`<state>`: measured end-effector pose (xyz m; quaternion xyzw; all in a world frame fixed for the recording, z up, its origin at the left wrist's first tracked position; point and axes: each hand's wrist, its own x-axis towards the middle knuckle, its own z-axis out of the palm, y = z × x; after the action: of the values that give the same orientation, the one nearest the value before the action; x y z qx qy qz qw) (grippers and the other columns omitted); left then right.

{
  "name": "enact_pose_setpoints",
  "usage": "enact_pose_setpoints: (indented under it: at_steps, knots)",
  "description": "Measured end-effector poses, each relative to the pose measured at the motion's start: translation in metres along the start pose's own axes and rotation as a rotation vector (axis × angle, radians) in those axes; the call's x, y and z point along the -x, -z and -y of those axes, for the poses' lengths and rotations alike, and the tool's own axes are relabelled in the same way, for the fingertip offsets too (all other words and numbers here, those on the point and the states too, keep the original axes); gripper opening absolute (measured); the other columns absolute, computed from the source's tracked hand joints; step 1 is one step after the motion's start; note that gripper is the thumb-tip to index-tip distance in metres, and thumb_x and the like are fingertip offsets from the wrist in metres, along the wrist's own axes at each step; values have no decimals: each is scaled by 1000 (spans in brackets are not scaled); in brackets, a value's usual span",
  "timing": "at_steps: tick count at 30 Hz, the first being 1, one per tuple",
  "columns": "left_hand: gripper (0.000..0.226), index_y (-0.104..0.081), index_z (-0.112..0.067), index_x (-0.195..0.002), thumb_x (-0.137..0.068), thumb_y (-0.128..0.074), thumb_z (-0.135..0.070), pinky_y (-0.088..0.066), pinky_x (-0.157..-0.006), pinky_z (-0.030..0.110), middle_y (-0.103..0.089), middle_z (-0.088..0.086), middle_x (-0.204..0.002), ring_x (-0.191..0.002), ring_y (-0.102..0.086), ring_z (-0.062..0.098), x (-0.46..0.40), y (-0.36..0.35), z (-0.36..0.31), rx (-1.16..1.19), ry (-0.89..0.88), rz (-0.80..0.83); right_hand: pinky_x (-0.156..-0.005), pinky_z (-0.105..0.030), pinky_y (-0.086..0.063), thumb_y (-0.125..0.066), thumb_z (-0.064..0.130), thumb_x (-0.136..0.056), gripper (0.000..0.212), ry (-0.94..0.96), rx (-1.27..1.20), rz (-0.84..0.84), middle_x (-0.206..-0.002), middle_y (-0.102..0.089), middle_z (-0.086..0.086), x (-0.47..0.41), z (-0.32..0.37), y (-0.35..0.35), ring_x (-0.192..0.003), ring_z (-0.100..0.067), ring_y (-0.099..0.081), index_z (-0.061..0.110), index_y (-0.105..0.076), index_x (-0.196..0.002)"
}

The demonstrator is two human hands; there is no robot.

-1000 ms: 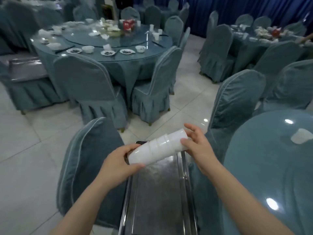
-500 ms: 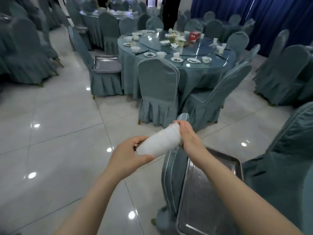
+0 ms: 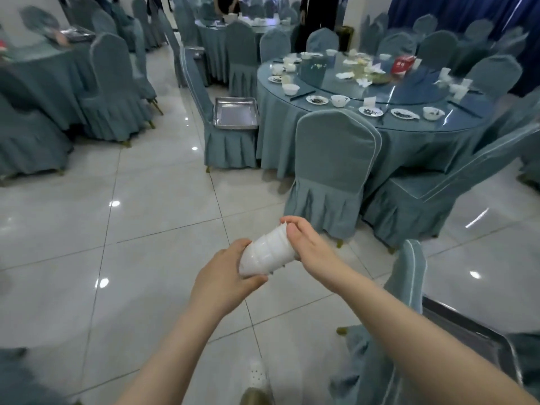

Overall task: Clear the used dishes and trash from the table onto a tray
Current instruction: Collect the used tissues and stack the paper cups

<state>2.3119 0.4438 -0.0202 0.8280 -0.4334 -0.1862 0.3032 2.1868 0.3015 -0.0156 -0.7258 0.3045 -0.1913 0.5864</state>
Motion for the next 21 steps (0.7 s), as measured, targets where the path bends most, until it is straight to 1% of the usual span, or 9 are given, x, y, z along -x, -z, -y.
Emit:
enact_pose_setpoints:
  at_steps: [4, 7, 9, 11, 13, 15, 17, 18, 21]
  knots:
    - [54, -49, -43, -110, -63, -74, -47, -41, -65, 27, -62, -13, -100, -90, -58, 14, -80, 9, 20, -40, 25, 34, -103, -31, -42, -36, 42, -100, 38, -124, -44, 74, -130, -51, 10, -74, -10, 17, -119, -7, -49, 28, -48, -133]
    - [51, -49, -41, -105, -63, -77, -41, -38, -60, 21, -61, -16, -95, -85, -55, 10, -143, 10, 16, -8, -3, 63, -106, -35, -41, -34, 42, -101, 41, -188, -88, 19, -134, -52, 11, -122, -14, 45, -124, -8, -47, 26, -48, -136]
    - [51, -46, -45, -101, -62, -79, -40, -36, -58, 17, -59, -18, -92, -83, -54, 9, -186, 8, 6, 53, -24, 68, -105, -36, -41, -35, 41, -100, 39, -177, -98, -58, -133, -54, 10, -153, -18, 67, -123, -8, -49, 26, -52, -132]
    - [55, -46, -47, -100, -59, -81, -39, -39, -61, 19, -60, -19, -91, -85, -56, 10, -226, 4, -6, 156, -42, 57, -101, -33, -44, -36, 39, -101, 31, -178, -134, -168, -129, -57, 9, -175, -21, 92, -119, -8, -52, 30, -58, -121]
    - [53, -50, -50, -95, -53, -81, -40, -42, -66, 20, -61, -25, -90, -86, -58, 2, -262, -2, -20, 277, -62, 61, -95, -29, -47, -38, 38, -101, 26, -186, -167, -288, -124, -61, 9, -191, -24, 118, -115, -6, -55, 34, -62, -110]
    - [47, -51, -55, -87, -49, -77, -43, -45, -71, 20, -61, -29, -90, -88, -57, -5, -300, -10, -36, 373, -85, 89, -94, -30, -48, -41, 38, -100, 25, -187, -173, -398, -120, -64, 10, -206, -29, 148, -113, -6, -57, 33, -64, -107]
    - [46, -53, -54, -88, -50, -77, -45, -48, -75, 25, -61, -25, -95, -91, -57, -2, -343, -22, -55, 439, -118, 154, -93, -31, -49, -43, 37, -99, 25, -183, -183, -496, -116, -66, 12, -218, -34, 179, -112, -5, -59, 31, -66, -106]
    - [46, -54, -52, -91, -52, -79, -44, -50, -74, 25, -62, -23, -98, -91, -58, -1, -365, -29, -64, 476, -133, 200, -92, -31, -49, -43, 37, -99, 25, -185, -193, -546, -114, -67, 14, -223, -37, 194, -111, -4, -59, 31, -66, -105]
    - [48, -59, -43, -100, -62, -85, -29, -49, -66, 13, -65, -18, -100, -86, -61, -6, -427, -56, -94, 577, -175, 339, -91, -31, -48, -45, 37, -98, 24, -218, -234, -708, -112, -68, 14, -233, -46, 239, -110, -7, -60, 30, -67, -106]
